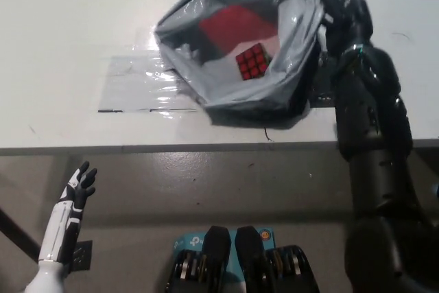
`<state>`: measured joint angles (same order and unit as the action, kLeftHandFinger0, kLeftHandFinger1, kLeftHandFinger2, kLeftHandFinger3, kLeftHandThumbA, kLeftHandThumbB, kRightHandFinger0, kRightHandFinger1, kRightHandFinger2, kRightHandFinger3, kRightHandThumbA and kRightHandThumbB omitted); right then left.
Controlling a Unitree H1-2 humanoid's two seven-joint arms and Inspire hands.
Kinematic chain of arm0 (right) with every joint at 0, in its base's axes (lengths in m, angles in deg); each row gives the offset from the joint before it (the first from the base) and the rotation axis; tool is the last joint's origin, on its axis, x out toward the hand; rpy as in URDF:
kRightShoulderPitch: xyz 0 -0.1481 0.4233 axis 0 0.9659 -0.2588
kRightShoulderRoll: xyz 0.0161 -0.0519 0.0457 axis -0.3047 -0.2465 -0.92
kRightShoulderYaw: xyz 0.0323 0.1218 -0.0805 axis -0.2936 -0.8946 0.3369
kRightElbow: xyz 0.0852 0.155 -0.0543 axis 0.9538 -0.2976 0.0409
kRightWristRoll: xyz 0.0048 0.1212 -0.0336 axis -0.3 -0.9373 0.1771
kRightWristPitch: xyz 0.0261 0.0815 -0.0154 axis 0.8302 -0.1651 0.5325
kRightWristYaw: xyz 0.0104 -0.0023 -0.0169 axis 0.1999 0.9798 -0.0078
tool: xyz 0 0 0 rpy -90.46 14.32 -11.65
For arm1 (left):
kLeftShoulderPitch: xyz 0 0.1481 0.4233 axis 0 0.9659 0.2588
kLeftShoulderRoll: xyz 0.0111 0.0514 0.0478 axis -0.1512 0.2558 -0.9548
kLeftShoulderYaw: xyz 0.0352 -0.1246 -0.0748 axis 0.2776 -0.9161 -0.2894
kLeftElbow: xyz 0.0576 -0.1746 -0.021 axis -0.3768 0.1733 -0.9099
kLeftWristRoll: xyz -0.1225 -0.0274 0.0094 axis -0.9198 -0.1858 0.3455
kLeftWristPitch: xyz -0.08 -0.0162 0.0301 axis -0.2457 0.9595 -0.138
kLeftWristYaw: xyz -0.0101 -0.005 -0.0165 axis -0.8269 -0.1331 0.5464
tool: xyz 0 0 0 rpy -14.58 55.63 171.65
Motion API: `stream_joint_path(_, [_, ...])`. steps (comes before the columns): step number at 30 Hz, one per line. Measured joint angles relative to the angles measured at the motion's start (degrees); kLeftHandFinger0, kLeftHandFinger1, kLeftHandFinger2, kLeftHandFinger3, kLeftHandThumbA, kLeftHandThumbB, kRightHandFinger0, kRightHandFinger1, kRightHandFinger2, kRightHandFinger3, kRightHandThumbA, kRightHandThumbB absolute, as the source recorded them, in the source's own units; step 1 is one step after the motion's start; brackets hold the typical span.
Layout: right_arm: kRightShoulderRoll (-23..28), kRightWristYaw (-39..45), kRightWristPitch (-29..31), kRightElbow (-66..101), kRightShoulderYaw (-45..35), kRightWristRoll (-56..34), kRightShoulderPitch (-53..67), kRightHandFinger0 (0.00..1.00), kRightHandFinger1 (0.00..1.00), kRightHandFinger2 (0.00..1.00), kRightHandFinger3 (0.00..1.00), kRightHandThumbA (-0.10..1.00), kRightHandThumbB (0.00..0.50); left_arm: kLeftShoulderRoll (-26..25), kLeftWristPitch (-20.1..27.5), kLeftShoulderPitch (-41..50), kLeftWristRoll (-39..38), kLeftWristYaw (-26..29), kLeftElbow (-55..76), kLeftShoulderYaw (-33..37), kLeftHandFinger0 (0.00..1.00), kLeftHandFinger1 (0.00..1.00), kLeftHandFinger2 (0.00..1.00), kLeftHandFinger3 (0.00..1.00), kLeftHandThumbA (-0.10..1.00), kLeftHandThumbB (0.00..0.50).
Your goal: Use the right hand to pick up a rubix's cube and place it into a plastic bag and lift the bag
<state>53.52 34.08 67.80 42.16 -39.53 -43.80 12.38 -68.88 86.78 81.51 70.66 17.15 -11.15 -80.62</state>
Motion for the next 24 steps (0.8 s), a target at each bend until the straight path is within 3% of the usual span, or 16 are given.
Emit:
stream_joint_path(2, [0.01,-0.01,-0.91,2.88,1.58,0.31,-0.04,0.0,0.18,0.65,0.24,-0.1,0.125,0.0,0.0,-0.02,0.0,0.0,-0.04,0.0,1.0,1.0,0.98,1.0,1.0,0.097])
stream_joint_path(6, [0.22,-0.53,-4.37,10.52,6.98,2.45,-1.37,0.0,0.15,0.62,0.42,-0.1,0.124,0.0,0.0,-0.39,0.0,0.0,-0.09,0.0,1.0,1.0,0.98,1.0,1.0,0.105])
stream_joint_path(7, [0.24,-0.66,-4.78,11.24,7.57,2.67,-1.75,0.0,0.1,0.55,0.42,-0.1,0.14,0.0,0.0,-0.51,0.0,0.0,-0.09,-0.01,1.0,1.0,0.97,1.0,1.0,0.104])
stream_joint_path(8, [0.51,-1.01,-5.61,12.78,9.63,3.73,-3.07,0.0,0.1,0.55,0.42,-0.1,0.14,0.0,0.0,-0.81,0.0,0.0,-0.08,-0.01,1.0,1.0,0.97,1.0,1.0,0.104])
stream_joint_path(9, [1.0,-1.32,-5.99,13.1,11.56,4.93,-4.27,0.0,0.05,0.47,0.48,-0.1,0.146,0.0,-0.01,-1.06,0.0,0.0,-0.07,-0.01,1.0,1.0,0.96,1.0,1.0,0.105])
stream_joint_path(11, [1.82,-1.69,-6.62,13.11,14.27,6.75,-6.18,0.0,0.01,0.44,0.52,-0.1,0.148,0.0,-0.01,-1.39,-0.01,0.0,-0.06,-0.01,1.0,1.0,0.96,0.99,1.0,0.105])
stream_joint_path(12, [2.2,-1.9,-7.01,13.12,15.46,7.66,-7.2,0.0,0.02,0.46,0.54,-0.1,0.134,-0.01,-0.01,-1.49,-0.02,0.0,-0.06,-0.02,1.0,1.0,0.96,1.0,1.0,0.088])
stream_joint_path(13, [2.77,-2.34,-7.6,13.22,17.34,9.17,-9.14,0.0,0.09,0.56,0.65,-0.1,0.128,-0.01,-0.01,-1.61,-0.02,0.0,-0.06,-0.02,1.0,1.0,0.97,1.0,1.0,0.084])
stream_joint_path(14, [2.83,-2.38,-7.67,13.17,17.52,9.41,-9.38,0.0,0.13,0.63,0.7,-0.1,0.139,-0.01,-0.01,-1.62,-0.02,0.0,-0.06,-0.02,1.0,1.0,0.97,1.0,1.0,0.084])
stream_joint_path(17, [3.21,-2.52,-7.78,10.71,18.34,10.07,-12.42,0.02,0.34,0.78,0.83,-0.1,0.126,-0.01,-0.01,-1.63,-0.04,-0.01,-0.06,-0.03,1.0,1.0,0.96,1.0,1.0,0.078])
stream_joint_path(20, [3.39,-2.51,-7.65,8.48,18.37,10.07,-13.87,0.0,0.4,0.84,0.84,-0.1,0.148,-0.01,-0.01,-1.63,-0.04,0.0,-0.06,-0.05,1.0,1.0,0.96,0.99,1.0,0.073])
stream_joint_path(24, [3.35,-2.55,-7.64,5.55,18.09,9.94,-16.27,0.0,0.41,0.84,0.92,-0.1,0.123,-0.01,-0.01,-1.62,-0.1,-0.01,-0.05,-0.07,1.0,1.0,0.95,0.99,1.0,0.059])
